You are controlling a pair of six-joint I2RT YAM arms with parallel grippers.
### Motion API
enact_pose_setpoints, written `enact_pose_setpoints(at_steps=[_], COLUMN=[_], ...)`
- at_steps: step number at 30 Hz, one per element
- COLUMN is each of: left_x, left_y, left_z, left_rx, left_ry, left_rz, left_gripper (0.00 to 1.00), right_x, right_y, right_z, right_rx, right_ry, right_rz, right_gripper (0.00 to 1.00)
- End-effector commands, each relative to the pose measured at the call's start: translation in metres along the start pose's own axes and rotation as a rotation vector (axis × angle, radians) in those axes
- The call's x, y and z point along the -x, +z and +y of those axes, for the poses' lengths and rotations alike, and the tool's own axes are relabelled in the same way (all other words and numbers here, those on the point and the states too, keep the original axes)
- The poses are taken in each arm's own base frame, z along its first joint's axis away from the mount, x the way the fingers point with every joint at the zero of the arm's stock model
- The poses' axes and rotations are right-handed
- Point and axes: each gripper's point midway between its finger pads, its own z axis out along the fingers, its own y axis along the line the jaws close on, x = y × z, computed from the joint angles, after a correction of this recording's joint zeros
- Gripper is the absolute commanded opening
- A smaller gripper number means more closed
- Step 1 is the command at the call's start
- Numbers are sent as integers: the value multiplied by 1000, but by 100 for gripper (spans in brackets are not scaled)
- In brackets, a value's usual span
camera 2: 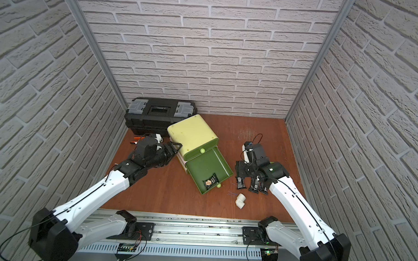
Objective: Take the cookies out of the drawer
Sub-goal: Place the cookie at the center of the board.
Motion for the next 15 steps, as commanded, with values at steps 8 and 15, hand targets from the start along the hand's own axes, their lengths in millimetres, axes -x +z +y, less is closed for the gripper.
enact_pose_setpoints(at_steps=[8, 15], left_x=[-11, -11], left_y=[10, 9], left_z=[28, 29], left_rx=[97, 111], left_ry=[-1, 9], left_rz=[44, 52], left_gripper=[70, 70], right_x=[-2, -12], right_y=[-4, 9], right_z=[97, 129], right_rx=[318, 491], right_ry=[-902, -1382], right_rz=[-59, -10], right_gripper=[65, 63])
